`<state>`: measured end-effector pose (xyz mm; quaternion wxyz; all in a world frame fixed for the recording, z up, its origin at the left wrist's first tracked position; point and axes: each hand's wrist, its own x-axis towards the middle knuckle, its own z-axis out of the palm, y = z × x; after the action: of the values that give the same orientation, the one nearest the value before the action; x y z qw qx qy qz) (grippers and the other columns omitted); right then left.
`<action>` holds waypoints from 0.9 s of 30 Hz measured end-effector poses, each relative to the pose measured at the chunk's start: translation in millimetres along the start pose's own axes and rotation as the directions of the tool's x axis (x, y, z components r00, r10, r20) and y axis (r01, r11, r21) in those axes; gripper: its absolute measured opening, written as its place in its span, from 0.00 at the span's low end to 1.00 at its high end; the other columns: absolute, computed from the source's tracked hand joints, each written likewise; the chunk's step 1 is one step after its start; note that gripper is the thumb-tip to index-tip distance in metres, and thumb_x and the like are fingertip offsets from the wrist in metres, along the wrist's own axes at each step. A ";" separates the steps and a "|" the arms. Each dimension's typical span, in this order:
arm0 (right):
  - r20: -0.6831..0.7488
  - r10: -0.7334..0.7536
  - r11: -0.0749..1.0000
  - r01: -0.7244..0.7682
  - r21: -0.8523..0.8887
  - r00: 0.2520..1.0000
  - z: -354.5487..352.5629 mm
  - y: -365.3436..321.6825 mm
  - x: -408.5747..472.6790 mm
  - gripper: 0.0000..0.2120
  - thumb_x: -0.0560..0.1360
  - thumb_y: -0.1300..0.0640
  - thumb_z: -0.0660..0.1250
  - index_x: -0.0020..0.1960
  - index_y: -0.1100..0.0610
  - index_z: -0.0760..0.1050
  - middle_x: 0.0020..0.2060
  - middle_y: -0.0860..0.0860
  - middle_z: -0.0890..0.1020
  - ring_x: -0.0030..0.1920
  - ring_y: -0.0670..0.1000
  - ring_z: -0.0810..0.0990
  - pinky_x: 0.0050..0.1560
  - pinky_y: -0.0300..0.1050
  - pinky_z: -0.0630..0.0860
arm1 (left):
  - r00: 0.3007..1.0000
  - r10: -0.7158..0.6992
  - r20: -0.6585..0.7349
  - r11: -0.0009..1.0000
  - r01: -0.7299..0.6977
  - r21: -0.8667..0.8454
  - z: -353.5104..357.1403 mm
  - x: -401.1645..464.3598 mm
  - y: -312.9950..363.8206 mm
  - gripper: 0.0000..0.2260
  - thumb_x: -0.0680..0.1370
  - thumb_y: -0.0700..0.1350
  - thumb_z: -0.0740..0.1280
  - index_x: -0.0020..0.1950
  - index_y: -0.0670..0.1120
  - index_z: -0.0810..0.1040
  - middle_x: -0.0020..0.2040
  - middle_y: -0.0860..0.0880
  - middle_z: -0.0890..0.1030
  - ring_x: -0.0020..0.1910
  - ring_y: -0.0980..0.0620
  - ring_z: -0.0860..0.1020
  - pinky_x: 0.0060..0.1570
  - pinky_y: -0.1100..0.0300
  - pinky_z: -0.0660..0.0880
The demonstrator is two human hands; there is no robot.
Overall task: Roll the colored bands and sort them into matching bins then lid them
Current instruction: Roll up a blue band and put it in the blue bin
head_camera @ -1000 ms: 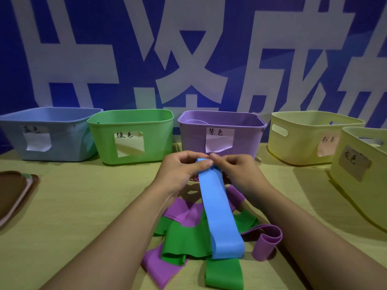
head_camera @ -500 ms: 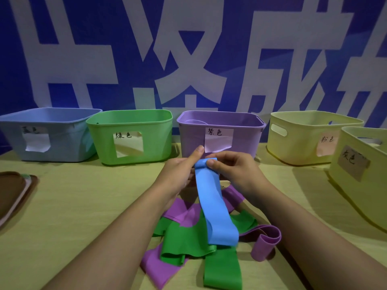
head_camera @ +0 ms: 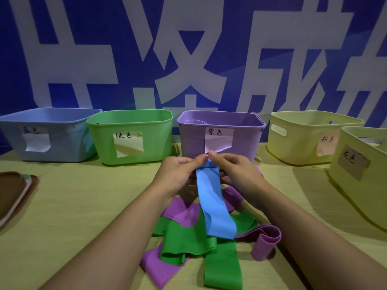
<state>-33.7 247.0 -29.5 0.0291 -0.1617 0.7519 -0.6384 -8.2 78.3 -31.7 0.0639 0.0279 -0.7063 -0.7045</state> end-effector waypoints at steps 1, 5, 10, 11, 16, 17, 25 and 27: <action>-0.006 0.020 1.000 -0.020 -0.015 1.000 0.1 -1.9 -0.8 0.26 0.72 0.33 0.69 0.54 0.55 0.85 0.41 0.46 0.87 0.45 0.46 0.86 0.52 0.48 0.83 | 1.000 0.004 0.005 1.000 -0.004 0.016 0.4 -0.1 -0.1 0.17 0.71 0.55 0.78 0.48 0.41 0.87 0.45 0.42 0.88 0.49 0.41 0.86 0.54 0.49 0.80; -0.076 0.042 0.997 -0.047 -0.056 0.996 -3.6 -5.3 -1.9 0.26 0.80 0.39 0.64 0.47 0.62 0.83 0.20 0.43 0.75 0.20 0.39 0.72 0.24 0.30 0.68 | 1.000 0.006 0.024 1.000 -0.006 0.020 0.6 -0.9 1.1 0.15 0.72 0.52 0.79 0.49 0.41 0.87 0.47 0.41 0.88 0.52 0.39 0.85 0.58 0.47 0.80; -0.085 -0.004 0.995 -0.005 -0.103 0.996 -2.3 -2.9 -1.3 0.24 0.77 0.38 0.68 0.46 0.60 0.86 0.32 0.52 0.84 0.30 0.43 0.79 0.29 0.36 0.76 | 0.999 -0.002 0.049 0.999 0.004 -0.037 1.7 -6.0 5.5 0.12 0.74 0.44 0.78 0.53 0.39 0.86 0.49 0.40 0.87 0.52 0.39 0.86 0.54 0.50 0.82; -0.087 -0.015 0.996 0.007 -0.089 0.996 -2.0 -2.7 -1.4 0.23 0.77 0.40 0.70 0.45 0.61 0.86 0.34 0.53 0.85 0.32 0.45 0.81 0.31 0.37 0.77 | 0.999 0.001 0.045 0.999 0.000 -0.040 1.8 -6.4 5.7 0.11 0.74 0.43 0.78 0.53 0.39 0.85 0.49 0.40 0.87 0.52 0.40 0.86 0.52 0.51 0.83; -0.055 -0.038 0.997 0.035 -0.067 0.998 -2.9 2.3 1.9 0.18 0.78 0.44 0.71 0.45 0.59 0.86 0.41 0.57 0.87 0.45 0.57 0.86 0.47 0.55 0.84 | 0.999 0.002 0.034 0.996 0.001 -0.089 2.3 -7.4 6.7 0.10 0.74 0.39 0.77 0.53 0.37 0.85 0.51 0.38 0.86 0.52 0.39 0.86 0.48 0.53 0.84; -0.053 -0.040 0.998 0.037 -0.055 0.998 -2.6 1.8 2.0 0.17 0.78 0.45 0.71 0.45 0.59 0.86 0.41 0.57 0.87 0.45 0.56 0.86 0.48 0.55 0.83 | 0.999 0.002 0.034 0.995 0.001 -0.097 2.8 -7.8 7.2 0.10 0.74 0.38 0.77 0.53 0.37 0.84 0.51 0.37 0.86 0.52 0.39 0.86 0.49 0.52 0.84; -0.038 -0.059 0.993 0.062 0.099 0.998 -4.5 5.2 6.1 0.18 0.68 0.46 0.75 0.48 0.60 0.86 0.44 0.57 0.87 0.47 0.55 0.86 0.53 0.52 0.83 | 0.996 -0.006 0.090 0.985 0.022 -0.173 4.3 -9.2 8.8 0.10 0.75 0.35 0.75 0.55 0.37 0.83 0.46 0.43 0.87 0.43 0.48 0.87 0.44 0.57 0.85; -0.037 -0.070 0.990 0.074 0.121 0.997 -4.4 4.2 6.1 0.15 0.69 0.49 0.75 0.47 0.60 0.85 0.42 0.55 0.87 0.45 0.52 0.85 0.49 0.48 0.83 | 0.992 -0.010 0.122 0.980 0.034 -0.196 5.5 -9.2 9.6 0.10 0.77 0.40 0.73 0.57 0.38 0.83 0.50 0.43 0.87 0.45 0.50 0.87 0.45 0.59 0.83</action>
<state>-41.4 250.0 -31.8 0.0035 -0.1761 0.7055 -0.6865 0.7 85.0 -22.6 0.0158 -0.0133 -0.6351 -0.7722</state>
